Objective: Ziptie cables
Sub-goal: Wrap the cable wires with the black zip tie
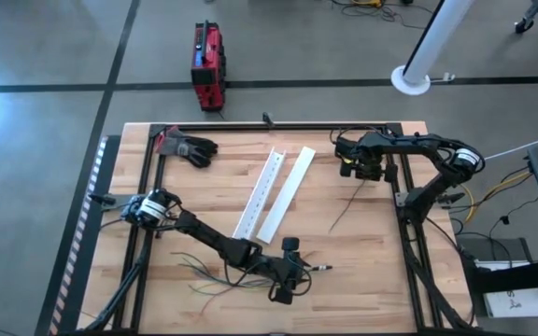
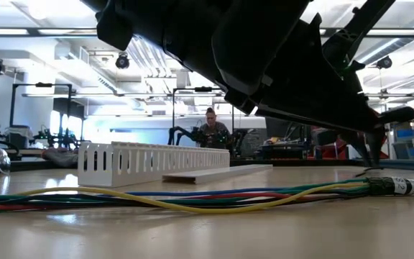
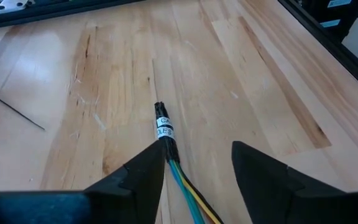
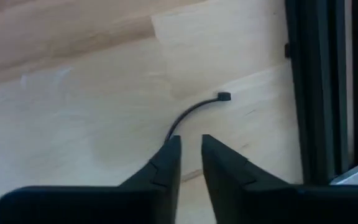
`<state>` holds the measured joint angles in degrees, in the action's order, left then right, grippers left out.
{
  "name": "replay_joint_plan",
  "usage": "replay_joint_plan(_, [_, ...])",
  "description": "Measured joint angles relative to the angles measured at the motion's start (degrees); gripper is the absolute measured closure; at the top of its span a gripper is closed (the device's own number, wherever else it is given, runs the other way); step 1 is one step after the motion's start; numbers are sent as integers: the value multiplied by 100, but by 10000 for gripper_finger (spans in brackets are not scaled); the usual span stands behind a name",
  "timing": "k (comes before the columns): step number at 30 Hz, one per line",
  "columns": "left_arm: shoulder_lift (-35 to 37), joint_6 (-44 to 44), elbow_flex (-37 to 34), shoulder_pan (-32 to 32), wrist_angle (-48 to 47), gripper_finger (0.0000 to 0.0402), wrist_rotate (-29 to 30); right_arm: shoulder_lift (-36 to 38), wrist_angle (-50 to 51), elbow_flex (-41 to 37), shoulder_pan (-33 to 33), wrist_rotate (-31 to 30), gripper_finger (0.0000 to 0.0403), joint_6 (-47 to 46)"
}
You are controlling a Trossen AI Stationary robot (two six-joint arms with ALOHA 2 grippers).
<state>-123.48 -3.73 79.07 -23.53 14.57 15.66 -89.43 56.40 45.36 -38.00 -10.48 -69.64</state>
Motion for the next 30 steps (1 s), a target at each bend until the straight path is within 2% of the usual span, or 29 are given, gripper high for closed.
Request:
replay_joint_plan(5, [0,0,0,2,1,240,-2,-43,-260,0,9,1,287,-187])
replay_joint_plan(9, [0,0,0,1,0,245,-2,-81,-343,-12,-14,-2,273,-382])
replay_joint_plan(13, [0,0,0,2,0,248,-1,-200,-399,-11,-16,-1,295,-480])
replay_joint_plan(22, [0,0,0,2,1,247,-2,-303,-514,0,-15,127,392,-477])
replay_joint_plan(30, [0,0,0,2,0,231,-2,-77,-628,-39,36,205,402,-122])
